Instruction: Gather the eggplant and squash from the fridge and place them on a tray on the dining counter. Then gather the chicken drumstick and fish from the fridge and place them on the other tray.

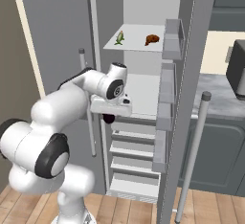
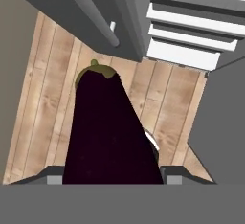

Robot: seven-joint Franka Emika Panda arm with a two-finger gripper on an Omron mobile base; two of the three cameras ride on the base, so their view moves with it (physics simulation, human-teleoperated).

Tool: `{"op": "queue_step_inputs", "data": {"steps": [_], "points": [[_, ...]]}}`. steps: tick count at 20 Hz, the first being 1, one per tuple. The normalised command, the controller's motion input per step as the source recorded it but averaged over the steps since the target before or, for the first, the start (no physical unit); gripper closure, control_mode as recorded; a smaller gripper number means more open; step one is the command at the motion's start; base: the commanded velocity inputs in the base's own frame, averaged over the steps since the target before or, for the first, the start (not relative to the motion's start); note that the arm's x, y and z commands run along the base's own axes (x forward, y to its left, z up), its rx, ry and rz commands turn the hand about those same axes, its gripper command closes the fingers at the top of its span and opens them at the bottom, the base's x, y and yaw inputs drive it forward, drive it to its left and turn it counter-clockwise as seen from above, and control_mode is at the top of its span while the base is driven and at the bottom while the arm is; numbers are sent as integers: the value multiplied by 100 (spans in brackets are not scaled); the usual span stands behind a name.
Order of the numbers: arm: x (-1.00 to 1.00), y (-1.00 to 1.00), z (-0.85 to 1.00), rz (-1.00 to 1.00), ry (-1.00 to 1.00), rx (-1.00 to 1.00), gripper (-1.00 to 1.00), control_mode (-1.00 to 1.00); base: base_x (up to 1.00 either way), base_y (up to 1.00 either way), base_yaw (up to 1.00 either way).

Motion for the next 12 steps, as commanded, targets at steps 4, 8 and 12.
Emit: {"op": "queue_step_inputs", "data": {"steps": [4, 8, 12], "points": [[0, 0, 0, 0, 0, 0, 100, -100, 0, 0, 0], [0, 0, 0, 0, 0, 0, 100, -100, 0, 0, 0], [0, 0, 0, 0, 0, 0, 100, 100, 0, 0, 0]]}}
